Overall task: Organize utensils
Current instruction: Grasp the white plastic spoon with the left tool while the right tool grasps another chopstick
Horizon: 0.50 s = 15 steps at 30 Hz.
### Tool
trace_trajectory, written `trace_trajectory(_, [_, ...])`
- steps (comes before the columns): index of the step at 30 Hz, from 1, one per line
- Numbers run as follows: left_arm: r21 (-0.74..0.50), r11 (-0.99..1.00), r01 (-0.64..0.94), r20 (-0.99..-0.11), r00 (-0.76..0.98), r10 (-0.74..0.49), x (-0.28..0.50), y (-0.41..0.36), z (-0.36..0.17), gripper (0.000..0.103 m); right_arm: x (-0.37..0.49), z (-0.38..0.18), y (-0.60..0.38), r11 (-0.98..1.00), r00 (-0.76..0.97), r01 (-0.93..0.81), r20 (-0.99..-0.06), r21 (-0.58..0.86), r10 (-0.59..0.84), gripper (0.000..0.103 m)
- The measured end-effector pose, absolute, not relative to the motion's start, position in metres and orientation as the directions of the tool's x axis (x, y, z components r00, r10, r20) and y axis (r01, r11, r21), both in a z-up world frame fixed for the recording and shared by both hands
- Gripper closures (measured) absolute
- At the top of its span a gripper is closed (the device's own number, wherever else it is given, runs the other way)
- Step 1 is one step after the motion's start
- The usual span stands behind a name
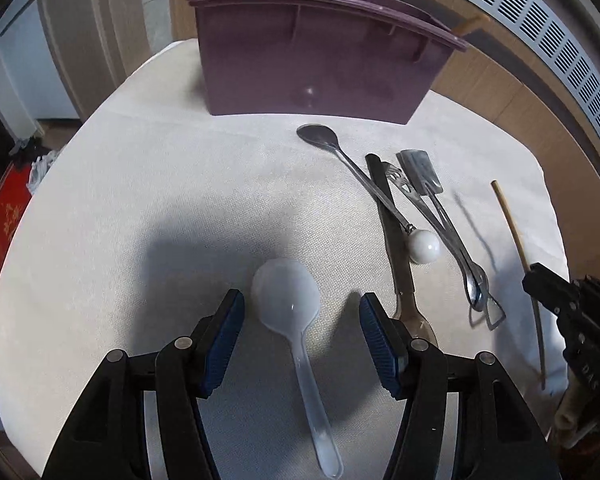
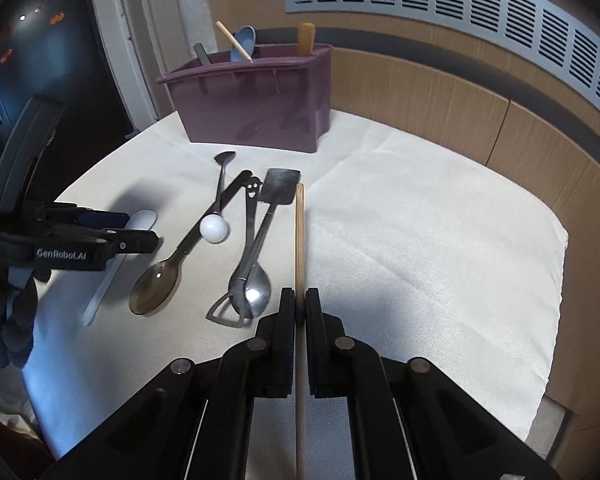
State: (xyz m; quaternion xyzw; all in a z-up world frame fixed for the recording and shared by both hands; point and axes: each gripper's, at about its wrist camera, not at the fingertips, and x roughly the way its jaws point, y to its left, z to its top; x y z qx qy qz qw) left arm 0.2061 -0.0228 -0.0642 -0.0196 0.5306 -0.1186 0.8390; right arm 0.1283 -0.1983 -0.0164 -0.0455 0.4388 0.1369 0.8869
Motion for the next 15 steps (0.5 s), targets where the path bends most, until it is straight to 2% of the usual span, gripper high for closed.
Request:
trace_trajectory(1, [-0.136,0.976,0.17,-0.89,0.412,-0.196,0.207,-0.024,-0.063,0.052,0.13,-0.014,-0.199,0.958,0.582,-0.283,-0.787,0.037,0.202,0.098])
trace_trajectory(2, [-0.118,0.979,0.168,-0.888,0.423,-0.179,0.206,-0.025,-0.063,0.069,0.129,-0.014,-0.199,0.958,0.586,-0.284,-0.784,0.038,0.204,0.098])
trace_trajectory(5, [-0.145,0.973,0.178,-0.87,0.446,-0.211,0.204,-0.023,-0.058,0.068,0.13,-0.012,-0.199,0.957,0.583,-0.284,-0.781,0.064,0.226,0.098])
trace_trajectory(12, [-0.157,0.962,0.224,-0.77,0.582,-0.261,0.185,-0.017,-0.031,0.068,0.132,-0.012,-0.2,0.94,0.535,-0.303,-0.788,0.157,0.304,0.097])
trace_trajectory(15, [-0.178,0.958,0.224,-0.717,0.637,-0.282,0.179,-0.008,-0.017,0.068,0.133,-0.011,-0.199,0.944,0.539,-0.293,-0.789,0.155,0.297,0.097])
